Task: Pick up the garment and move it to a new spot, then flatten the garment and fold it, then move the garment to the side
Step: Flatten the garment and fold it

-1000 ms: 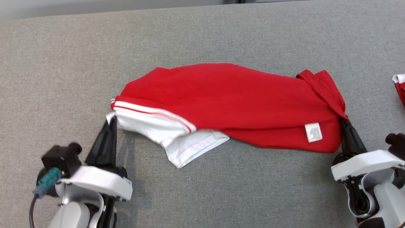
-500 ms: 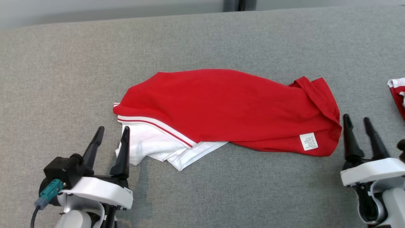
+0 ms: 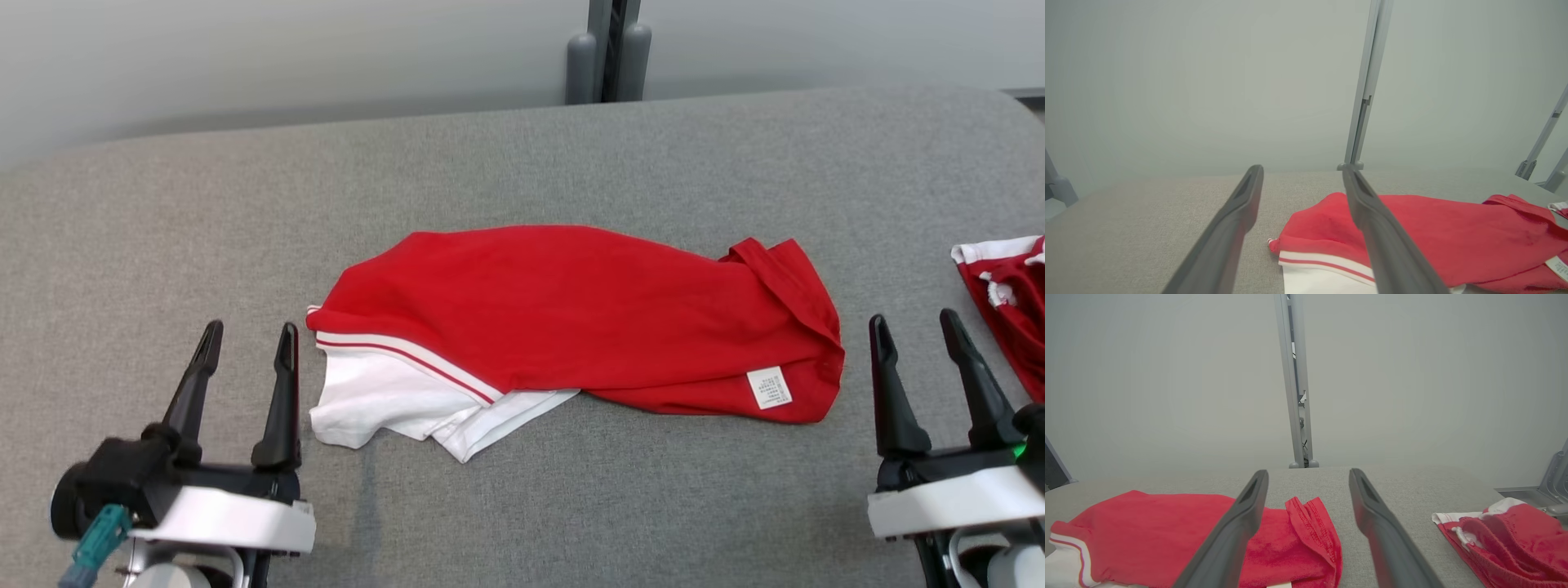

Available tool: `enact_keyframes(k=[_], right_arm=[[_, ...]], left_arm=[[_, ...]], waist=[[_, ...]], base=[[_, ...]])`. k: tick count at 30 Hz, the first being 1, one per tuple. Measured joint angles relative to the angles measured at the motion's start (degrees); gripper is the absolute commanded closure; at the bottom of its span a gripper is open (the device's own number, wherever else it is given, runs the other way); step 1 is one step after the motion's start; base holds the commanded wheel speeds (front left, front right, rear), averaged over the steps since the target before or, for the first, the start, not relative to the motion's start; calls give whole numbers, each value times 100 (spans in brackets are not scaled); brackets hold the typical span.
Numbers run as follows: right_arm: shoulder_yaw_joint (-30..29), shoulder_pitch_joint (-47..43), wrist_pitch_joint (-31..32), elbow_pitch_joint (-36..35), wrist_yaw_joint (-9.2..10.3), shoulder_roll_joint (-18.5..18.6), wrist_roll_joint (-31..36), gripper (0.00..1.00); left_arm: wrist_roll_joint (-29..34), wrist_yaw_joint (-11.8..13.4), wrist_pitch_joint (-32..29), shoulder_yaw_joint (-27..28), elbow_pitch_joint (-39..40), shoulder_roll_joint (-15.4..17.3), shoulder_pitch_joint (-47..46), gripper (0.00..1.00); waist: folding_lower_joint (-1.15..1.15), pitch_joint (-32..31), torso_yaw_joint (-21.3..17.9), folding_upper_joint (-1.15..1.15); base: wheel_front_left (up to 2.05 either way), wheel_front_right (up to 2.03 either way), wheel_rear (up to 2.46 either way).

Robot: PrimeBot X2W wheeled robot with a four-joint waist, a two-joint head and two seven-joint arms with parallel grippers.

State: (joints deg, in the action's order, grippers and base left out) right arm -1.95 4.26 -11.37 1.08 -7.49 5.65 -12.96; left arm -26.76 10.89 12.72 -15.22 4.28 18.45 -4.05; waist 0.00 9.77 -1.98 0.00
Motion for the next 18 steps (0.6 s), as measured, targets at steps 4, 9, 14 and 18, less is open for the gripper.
enact_keyframes(k=[4,9,14,18], right_arm=[[-4,-295,201,-271,0,-96,113,0],[-47,-562,363,-477,0,-172,158,0],[-79,-688,481,-606,0,-219,167,0],[-86,-723,522,-655,0,-240,167,0]], left_arm=[[2,47,25,-13,11,29,283,0],[-3,73,27,-29,-29,80,515,0],[-11,68,-16,-55,-47,124,598,0],[-52,69,-59,-59,-48,144,605,0]], waist=[[0,-193,-8,0],[0,-406,10,0],[0,-528,28,0],[0,-570,22,0]], base=[[0,0,0],[0,0,0],[0,0,0],[0,0,0]])
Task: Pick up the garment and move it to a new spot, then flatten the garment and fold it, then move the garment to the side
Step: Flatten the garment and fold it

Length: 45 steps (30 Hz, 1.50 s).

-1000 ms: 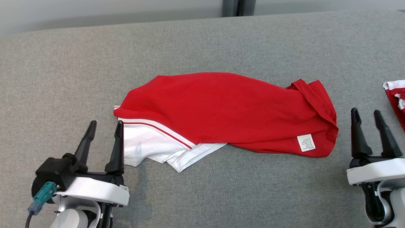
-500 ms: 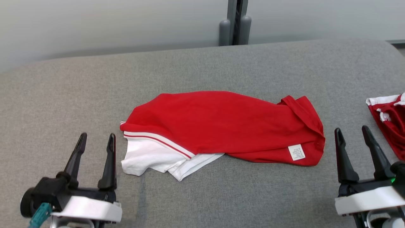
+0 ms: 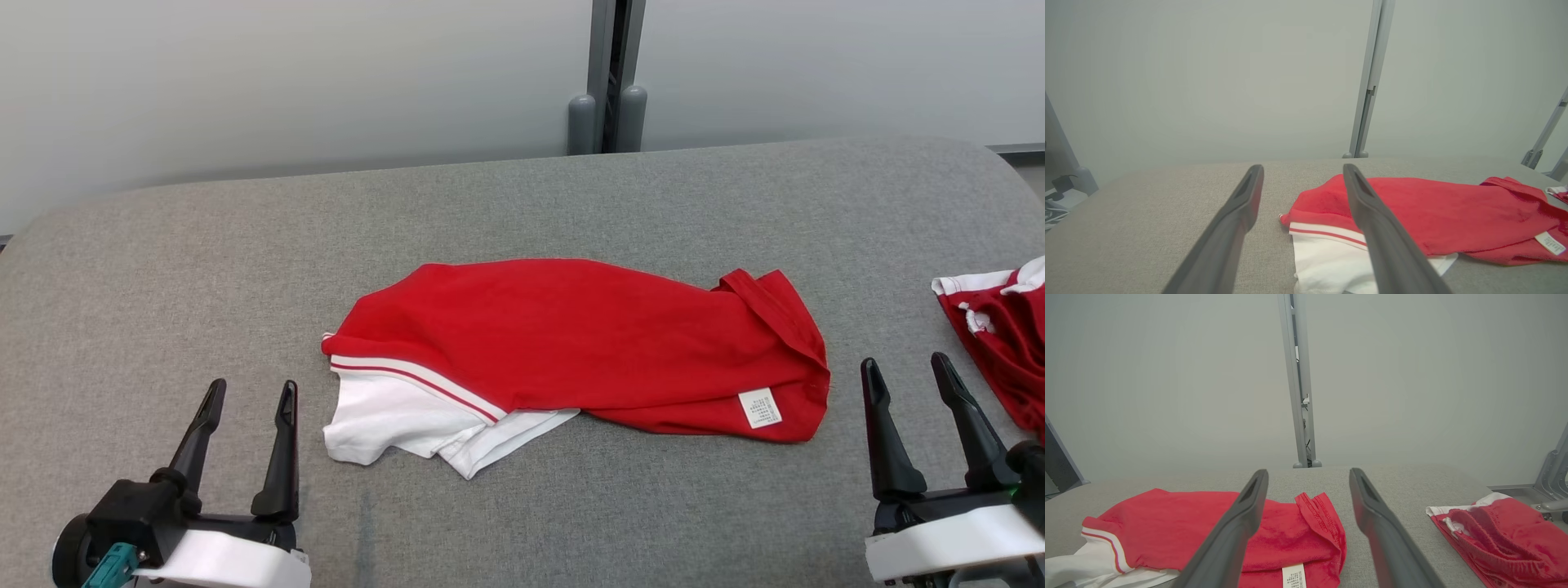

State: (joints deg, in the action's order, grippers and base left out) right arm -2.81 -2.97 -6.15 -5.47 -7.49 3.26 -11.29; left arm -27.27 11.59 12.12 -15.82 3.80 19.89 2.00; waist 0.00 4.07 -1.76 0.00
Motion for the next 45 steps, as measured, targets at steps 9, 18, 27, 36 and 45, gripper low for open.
enact_keyframes(k=[9,18,27,36,45], right_arm=[[0,-1,33,-42,0,-24,-3,0],[-5,-1,58,-44,0,-35,-53,0],[120,127,65,-20,0,-41,-94,0],[163,277,-18,154,0,-43,-183,0],[30,490,9,590,0,97,-180,0]], left_arm=[[-1,9,-52,-31,25,44,1,0],[14,10,-102,-102,74,80,-91,0],[-482,-499,-1058,-490,-777,-13,-562,0],[-851,-861,-1196,-542,-1861,-183,-892,0],[-931,-1053,-1056,-566,-2186,-216,-1072,100]], waist=[[0,5,4,0],[0,29,-8,0],[0,338,-41,0],[0,713,-135,0],[0,841,-123,0]], base=[[0,0,0],[0,0,0],[0,0,0],[0,0,0],[0,0,0]])
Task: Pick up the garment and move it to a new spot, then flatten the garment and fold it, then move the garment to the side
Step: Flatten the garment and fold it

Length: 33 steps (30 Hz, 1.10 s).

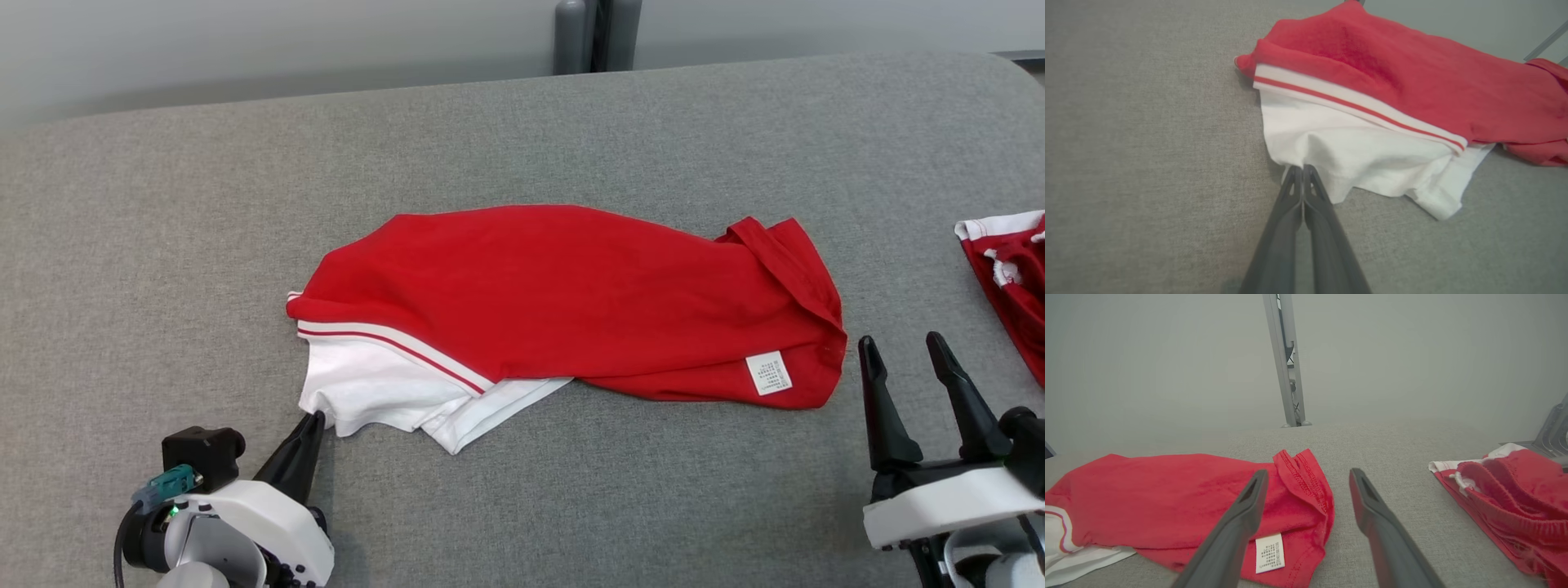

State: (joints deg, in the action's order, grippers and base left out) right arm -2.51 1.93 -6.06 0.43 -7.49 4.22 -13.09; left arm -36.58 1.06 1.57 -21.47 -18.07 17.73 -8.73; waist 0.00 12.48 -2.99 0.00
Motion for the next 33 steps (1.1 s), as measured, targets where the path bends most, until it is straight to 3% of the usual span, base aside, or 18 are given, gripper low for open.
enact_keyframes(k=[12,13,15,24,33], right_arm=[[437,1046,68,1647,0,617,-163,0],[481,1097,46,1739,0,639,-200,12],[579,1174,38,1901,0,672,-293,100],[776,1306,-121,2025,0,803,-668,100],[602,1511,-169,862,0,880,-1577,100]], left_arm=[[78,-58,124,-116,-58,-25,-300,100],[79,-58,144,-124,-64,-30,-311,100],[80,-58,172,-124,-68,-40,-326,100],[172,3,534,-10,186,-3,-449,100],[465,403,854,400,1478,332,-901,100]], waist=[[0,374,204,0],[0,396,223,0],[0,428,251,0],[0,442,231,0],[0,214,190,0]], base=[[0,0,0],[0,0,0],[0,0,0],[0,0,0],[0,0,0]])
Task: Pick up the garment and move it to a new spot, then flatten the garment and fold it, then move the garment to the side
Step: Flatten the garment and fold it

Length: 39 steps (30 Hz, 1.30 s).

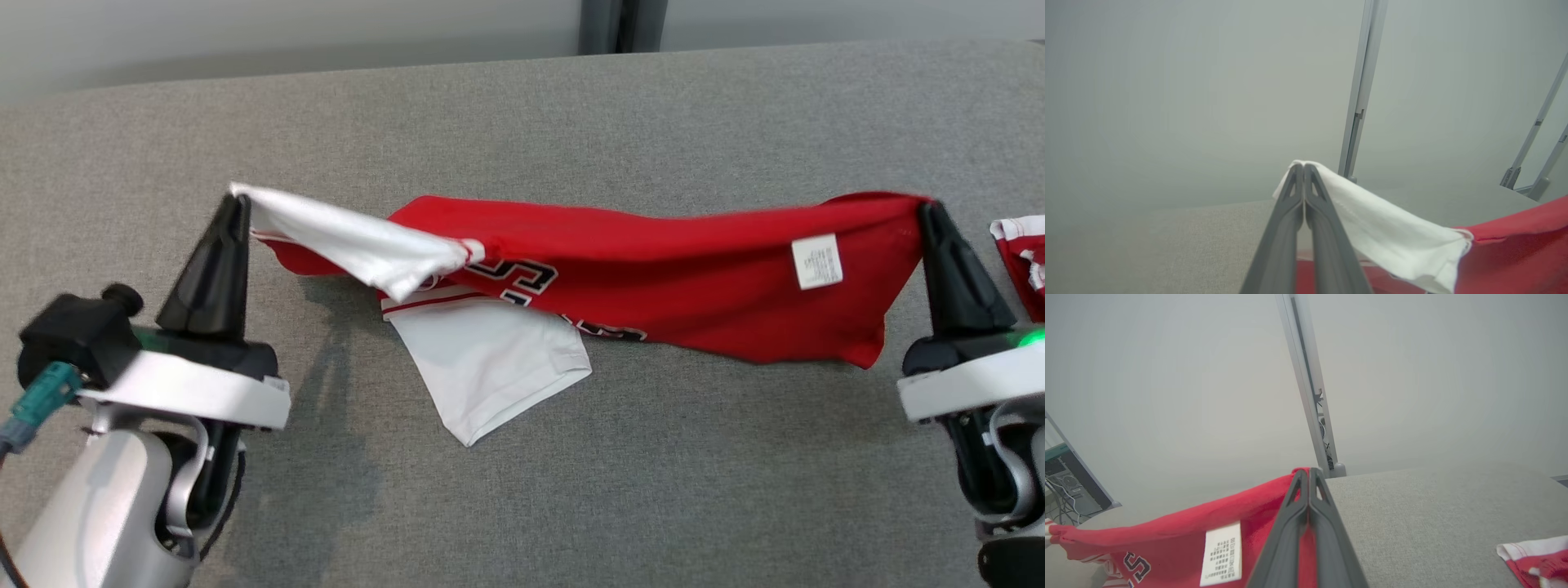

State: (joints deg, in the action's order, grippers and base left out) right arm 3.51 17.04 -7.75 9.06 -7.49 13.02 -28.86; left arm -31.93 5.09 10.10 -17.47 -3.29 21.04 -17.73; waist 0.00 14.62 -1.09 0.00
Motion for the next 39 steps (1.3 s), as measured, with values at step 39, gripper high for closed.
enact_keyframes(k=[39], right_arm=[[289,3743,835,68,0,353,-627,100]], left_arm=[[750,-758,-327,-243,-1058,256,-5413,100]], waist=[[0,37,-159,0]], base=[[0,0,0]])
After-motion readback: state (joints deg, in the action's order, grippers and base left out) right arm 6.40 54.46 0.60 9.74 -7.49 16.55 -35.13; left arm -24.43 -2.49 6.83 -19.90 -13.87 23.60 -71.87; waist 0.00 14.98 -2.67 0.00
